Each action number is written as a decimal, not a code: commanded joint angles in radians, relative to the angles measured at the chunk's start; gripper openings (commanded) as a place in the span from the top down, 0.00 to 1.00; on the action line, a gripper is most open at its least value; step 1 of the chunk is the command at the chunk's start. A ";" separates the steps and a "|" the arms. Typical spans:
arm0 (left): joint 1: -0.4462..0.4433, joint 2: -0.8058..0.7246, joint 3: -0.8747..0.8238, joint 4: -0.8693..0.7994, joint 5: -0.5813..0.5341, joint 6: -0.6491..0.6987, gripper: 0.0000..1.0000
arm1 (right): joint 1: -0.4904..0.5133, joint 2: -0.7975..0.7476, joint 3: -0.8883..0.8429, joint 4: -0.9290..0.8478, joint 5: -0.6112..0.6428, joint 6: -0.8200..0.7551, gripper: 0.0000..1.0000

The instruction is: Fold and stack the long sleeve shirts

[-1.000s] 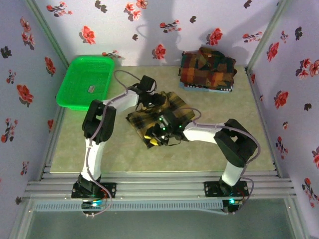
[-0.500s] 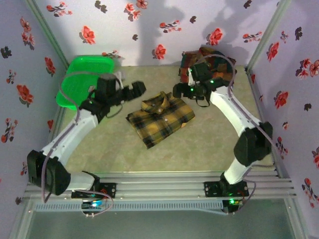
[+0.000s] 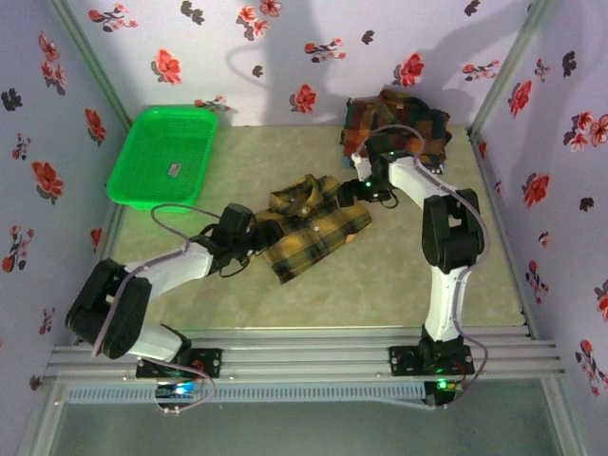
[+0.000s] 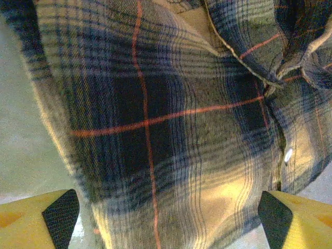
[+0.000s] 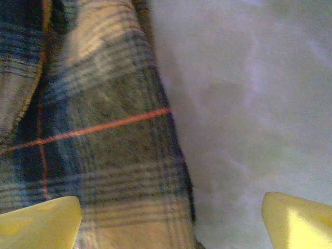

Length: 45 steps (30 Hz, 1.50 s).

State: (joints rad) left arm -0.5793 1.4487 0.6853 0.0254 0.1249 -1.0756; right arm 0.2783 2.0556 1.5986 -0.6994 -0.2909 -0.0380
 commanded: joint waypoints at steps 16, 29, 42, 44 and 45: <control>0.114 0.274 0.165 0.021 0.069 0.147 0.29 | 0.128 0.145 0.032 -0.016 -0.158 0.011 0.18; 0.129 -0.014 0.150 0.029 -0.024 0.186 0.02 | 0.156 0.061 0.199 -0.005 0.412 0.192 1.00; 0.131 -0.419 0.307 -0.293 -0.176 0.370 0.00 | 0.120 0.188 0.834 -0.053 0.567 0.154 1.00; 0.133 -0.462 0.284 -0.300 -0.192 0.367 0.00 | 0.114 0.210 0.900 -0.049 0.540 0.134 1.00; 0.134 -0.484 0.269 -0.305 -0.203 0.367 0.00 | 0.113 0.216 0.928 -0.042 0.527 0.127 1.00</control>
State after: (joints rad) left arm -0.4534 1.0058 0.9867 -0.1913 -0.0193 -0.7483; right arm 0.4030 2.2299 2.4508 -0.7380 0.2295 0.1150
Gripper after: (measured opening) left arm 0.997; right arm 0.109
